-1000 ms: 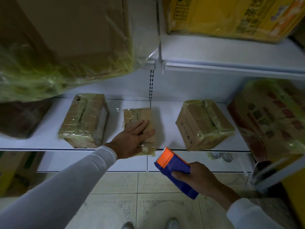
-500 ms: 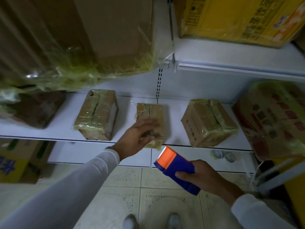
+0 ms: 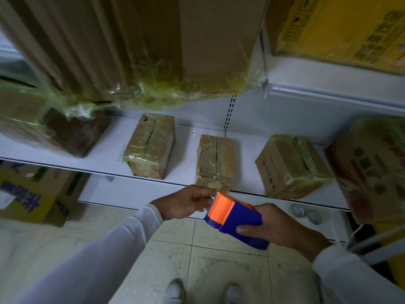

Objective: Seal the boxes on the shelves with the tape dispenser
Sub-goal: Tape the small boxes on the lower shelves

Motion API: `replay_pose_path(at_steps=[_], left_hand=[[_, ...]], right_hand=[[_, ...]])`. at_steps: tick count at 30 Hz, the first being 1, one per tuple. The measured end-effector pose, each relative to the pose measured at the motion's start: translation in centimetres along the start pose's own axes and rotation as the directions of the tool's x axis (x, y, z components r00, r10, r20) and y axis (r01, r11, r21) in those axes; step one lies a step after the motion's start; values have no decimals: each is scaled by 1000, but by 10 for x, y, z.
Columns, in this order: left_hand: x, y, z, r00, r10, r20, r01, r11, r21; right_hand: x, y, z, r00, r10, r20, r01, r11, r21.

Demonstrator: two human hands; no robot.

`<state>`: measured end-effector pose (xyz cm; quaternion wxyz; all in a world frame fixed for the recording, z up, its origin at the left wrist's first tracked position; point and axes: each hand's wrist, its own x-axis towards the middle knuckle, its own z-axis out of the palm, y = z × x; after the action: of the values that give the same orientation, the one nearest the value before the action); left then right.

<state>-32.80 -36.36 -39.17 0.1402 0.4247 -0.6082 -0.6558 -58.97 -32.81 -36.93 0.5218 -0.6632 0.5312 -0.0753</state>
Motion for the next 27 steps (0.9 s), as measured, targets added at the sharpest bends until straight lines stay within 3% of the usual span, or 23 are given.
replay_pose_path(at_steps=[8, 27], left_hand=[[-8, -10, 6, 998, -2, -56, -3, 996, -87], [-11, -6, 5, 998, -63, 20, 66, 945, -321]], right_hand=[[2, -2, 2, 999, -4, 34, 5, 999, -50], [10, 3, -6, 997, -46, 56, 50, 997, -65]])
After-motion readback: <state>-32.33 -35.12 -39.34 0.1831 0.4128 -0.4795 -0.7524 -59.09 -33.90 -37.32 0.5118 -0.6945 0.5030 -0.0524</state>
